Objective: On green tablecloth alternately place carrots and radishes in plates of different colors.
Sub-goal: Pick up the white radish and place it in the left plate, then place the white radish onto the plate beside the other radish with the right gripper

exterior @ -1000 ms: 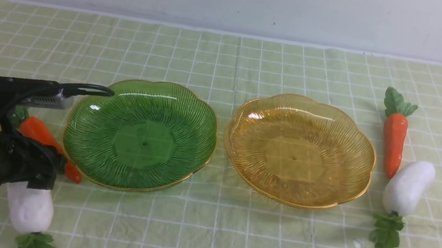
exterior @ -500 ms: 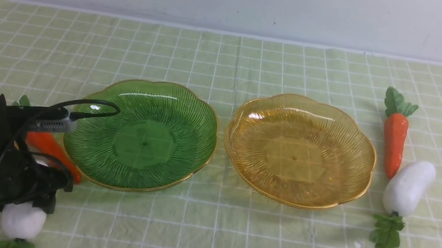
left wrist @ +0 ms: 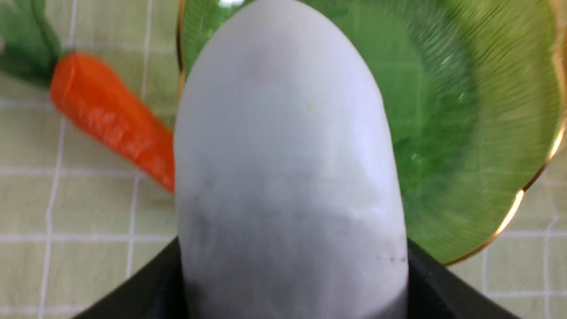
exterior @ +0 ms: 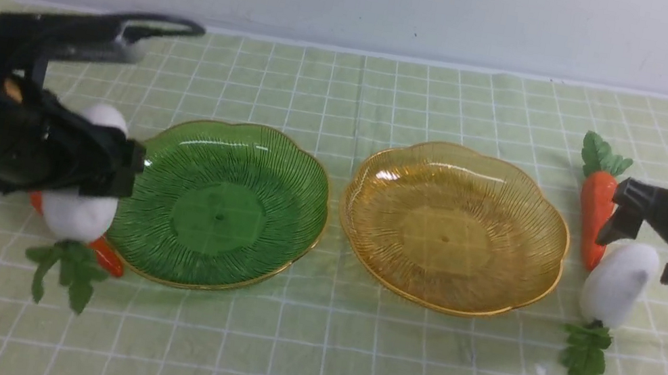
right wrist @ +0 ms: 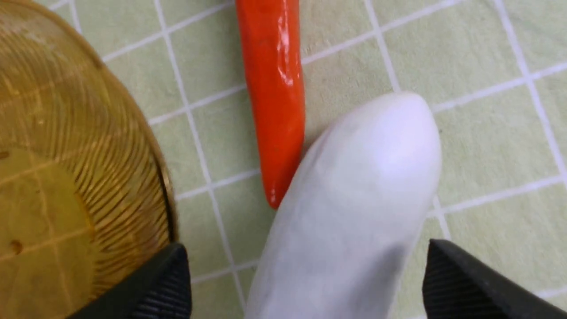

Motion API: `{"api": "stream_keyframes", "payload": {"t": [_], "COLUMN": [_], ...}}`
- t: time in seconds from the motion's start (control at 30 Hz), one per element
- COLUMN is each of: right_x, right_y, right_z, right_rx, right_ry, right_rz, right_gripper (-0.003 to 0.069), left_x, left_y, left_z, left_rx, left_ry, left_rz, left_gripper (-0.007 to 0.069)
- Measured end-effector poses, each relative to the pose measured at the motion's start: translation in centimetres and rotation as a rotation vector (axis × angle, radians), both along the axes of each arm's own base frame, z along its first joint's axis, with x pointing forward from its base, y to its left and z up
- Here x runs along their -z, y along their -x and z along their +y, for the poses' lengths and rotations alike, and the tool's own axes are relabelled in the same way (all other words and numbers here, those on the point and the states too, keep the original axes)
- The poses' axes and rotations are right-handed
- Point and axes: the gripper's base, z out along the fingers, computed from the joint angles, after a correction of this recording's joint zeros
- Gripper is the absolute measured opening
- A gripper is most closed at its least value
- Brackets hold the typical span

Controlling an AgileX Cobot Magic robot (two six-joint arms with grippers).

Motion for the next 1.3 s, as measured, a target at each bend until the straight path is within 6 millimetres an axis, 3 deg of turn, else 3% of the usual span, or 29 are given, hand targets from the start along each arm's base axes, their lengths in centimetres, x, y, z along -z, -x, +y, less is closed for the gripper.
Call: {"api": "stream_keyframes", "payload": {"t": [0.13,0.23,0.3,0.37,0.43,0.53,0.6,0.7,0.73,0.77,0.8,0.83,0.87,0.9,0.97,1.03,1.07,1.17,1.3], "right_x": [2.1,3.4,3.2,2.2,1.7,-2.7,-6.0,-8.0,-8.7,-8.8,-9.2,-9.2,-9.2,-9.0,-8.9,-8.0,-6.8,-5.2,-2.5], "right_y": [-0.8,-0.8,-0.7,-0.2,0.0,1.0,1.7,2.1,2.3,2.2,2.2,2.1,1.6,1.4,0.7,-0.6,-1.3,-2.7,-4.3], "right_z": [0.0,0.0,-0.1,-0.2,-0.2,0.9,3.6,6.8,9.9,10.0,13.0,13.6,16.1,16.5,19.0,22.4,24.1,26.7,28.7], "right_rx": [-0.004,-0.017,-0.041,-0.067,-0.078,-0.136,-0.2,-0.293,-0.372,-0.373,-0.447,-0.456,-0.505,-0.505,-0.553,-0.6,-0.622,-0.658,-0.657], "right_ry": [-0.003,-0.003,0.015,0.042,0.046,0.053,0.009,-0.045,-0.111,-0.118,-0.177,-0.194,-0.244,-0.257,-0.295,-0.341,-0.361,-0.412,-0.473], "right_rz": [0.052,0.096,0.111,0.128,0.132,0.035,-0.086,-0.184,-0.227,-0.232,-0.257,-0.259,-0.274,-0.268,-0.286,-0.286,-0.271,-0.248,-0.199], "right_gripper": [0.0602,0.0461,0.0467,0.047,0.047,0.047,0.047,0.047,0.047,0.047,0.047,0.047,0.047,0.047,0.047,0.047,0.047,0.047,0.0472], "left_x": [0.3,1.5,2.4,3.8,4.4,6.3,6.9,7.1,7.0,7.0,6.6,6.5,5.7,5.5,4.2,2.4,1.5,-0.1,-0.9], "left_y": [-3.2,-6.1,-7.4,-9.2,-9.7,-10.6,-10.9,-10.9,-10.9,-10.8,-10.7,-10.8,-10.6,-10.6,-10.3,-9.5,-9.1,-7.8,-5.8], "left_z": [-0.6,-0.9,-1.1,-1.4,-1.4,-1.6,-1.6,-1.6,-1.6,-1.6,-1.5,-1.5,-1.4,-1.4,-1.1,-0.4,0.2,2.5,6.0], "left_rx": [0.014,0.021,0.022,0.023,0.023,0.024,0.024,0.024,0.026,0.026,0.034,0.035,0.045,0.046,0.057,0.055,0.044,-0.045,-0.173], "left_ry": [-0.001,-0.007,-0.01,-0.012,-0.014,-0.019,-0.02,-0.023,-0.025,-0.026,-0.041,-0.042,-0.06,-0.063,-0.104,-0.168,-0.204,-0.244,-0.166], "left_rz": [0.004,0.024,0.041,0.073,0.091,0.142,0.158,0.168,0.174,0.177,0.189,0.19,0.211,0.211,0.23,0.258,0.264,0.309,0.347], "left_gripper": [0.0465,0.0465,0.0465,0.0465,0.0465,0.0469,0.0516,0.0589,0.0636,0.0636,0.0671,0.0673,0.0671,0.0668,0.0608,0.0423,0.0293,0.0066,0.0013]}}
